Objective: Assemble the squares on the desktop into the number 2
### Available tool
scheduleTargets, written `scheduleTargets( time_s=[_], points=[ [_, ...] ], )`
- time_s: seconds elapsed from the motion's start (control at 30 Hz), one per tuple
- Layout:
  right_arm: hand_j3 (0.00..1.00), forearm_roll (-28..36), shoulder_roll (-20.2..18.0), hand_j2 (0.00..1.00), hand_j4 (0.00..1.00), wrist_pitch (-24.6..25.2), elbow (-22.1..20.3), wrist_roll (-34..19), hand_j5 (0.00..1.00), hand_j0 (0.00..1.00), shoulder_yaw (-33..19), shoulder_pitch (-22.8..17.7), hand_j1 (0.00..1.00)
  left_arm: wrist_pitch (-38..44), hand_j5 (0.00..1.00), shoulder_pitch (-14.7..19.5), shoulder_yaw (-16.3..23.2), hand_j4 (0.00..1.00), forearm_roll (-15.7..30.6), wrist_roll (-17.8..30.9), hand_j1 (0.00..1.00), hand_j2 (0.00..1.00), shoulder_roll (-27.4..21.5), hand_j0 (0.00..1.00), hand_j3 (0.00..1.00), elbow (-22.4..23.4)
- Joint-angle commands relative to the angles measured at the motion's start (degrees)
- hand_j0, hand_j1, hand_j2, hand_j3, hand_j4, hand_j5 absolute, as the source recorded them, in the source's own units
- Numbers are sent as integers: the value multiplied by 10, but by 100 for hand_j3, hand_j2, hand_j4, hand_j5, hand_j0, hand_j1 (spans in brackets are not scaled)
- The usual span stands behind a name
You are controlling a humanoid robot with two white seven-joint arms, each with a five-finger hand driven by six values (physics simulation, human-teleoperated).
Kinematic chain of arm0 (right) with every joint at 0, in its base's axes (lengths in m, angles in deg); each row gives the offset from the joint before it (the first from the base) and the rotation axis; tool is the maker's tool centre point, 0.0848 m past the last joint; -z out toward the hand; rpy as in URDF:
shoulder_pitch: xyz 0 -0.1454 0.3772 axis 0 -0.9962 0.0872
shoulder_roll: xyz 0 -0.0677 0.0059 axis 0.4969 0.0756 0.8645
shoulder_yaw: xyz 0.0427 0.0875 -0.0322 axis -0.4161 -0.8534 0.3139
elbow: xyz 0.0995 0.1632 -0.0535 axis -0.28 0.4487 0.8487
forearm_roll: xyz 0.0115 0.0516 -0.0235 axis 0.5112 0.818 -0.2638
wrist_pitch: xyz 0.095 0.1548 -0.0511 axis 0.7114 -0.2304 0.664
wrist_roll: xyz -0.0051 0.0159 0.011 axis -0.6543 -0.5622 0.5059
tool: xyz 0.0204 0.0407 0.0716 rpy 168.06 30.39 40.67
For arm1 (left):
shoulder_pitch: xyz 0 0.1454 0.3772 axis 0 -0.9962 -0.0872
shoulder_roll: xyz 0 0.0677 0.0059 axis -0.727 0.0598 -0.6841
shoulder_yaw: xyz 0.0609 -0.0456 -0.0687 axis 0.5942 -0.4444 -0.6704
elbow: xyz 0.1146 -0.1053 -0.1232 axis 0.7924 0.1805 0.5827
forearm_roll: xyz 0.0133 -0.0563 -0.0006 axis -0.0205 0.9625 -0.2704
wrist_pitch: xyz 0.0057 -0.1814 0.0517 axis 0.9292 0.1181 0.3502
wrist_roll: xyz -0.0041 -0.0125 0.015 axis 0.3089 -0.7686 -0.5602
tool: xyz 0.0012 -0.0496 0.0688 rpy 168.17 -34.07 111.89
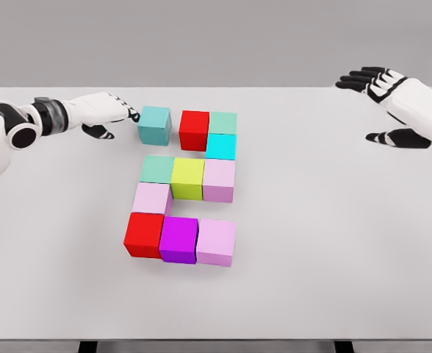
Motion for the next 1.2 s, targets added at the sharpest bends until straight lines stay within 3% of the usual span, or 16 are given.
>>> scheduleTargets(
  time_s=[0.0, 0.03, 0.1, 0.23, 0.6, 1.17],
  points=[
    [100, 1, 34, 100, 100, 0, 8, -44, 100, 100, -24, -2, 100, 1, 75, 0, -1, 75, 3, 0, 75, 75, 3, 75, 75, 0],
    [100, 1, 50, 100, 100, 0, 9, -81, 100, 100, -25, -10, 100, 1, 74, 1, -1, 74, 3, 0, 74, 74, 3, 74, 74, 0],
    [100, 0, 51, 100, 100, 0, 9, -100, 100, 100, -25, -16, 100, 1, 75, 1, -1, 75, 3, 0, 75, 75, 4, 75, 75, 0],
    [100, 0, 68, 100, 100, 0, 31, -101, 100, 100, -32, -33, 100, 1, 74, 0, -1, 74, 3, 0, 74, 74, 4, 74, 74, -1],
    [100, 1, 68, 100, 100, 0, 29, -101, 100, 100, -32, -41, 100, 1, 74, 1, -1, 74, 3, 0, 74, 74, 3, 74, 74, -28],
    [100, 4, 68, 100, 100, 0, 24, -101, 100, 100, -32, -47, 100, 1, 74, 0, -1, 74, 1, 0, 74, 74, 2, 74, 74, -33]
  ],
)
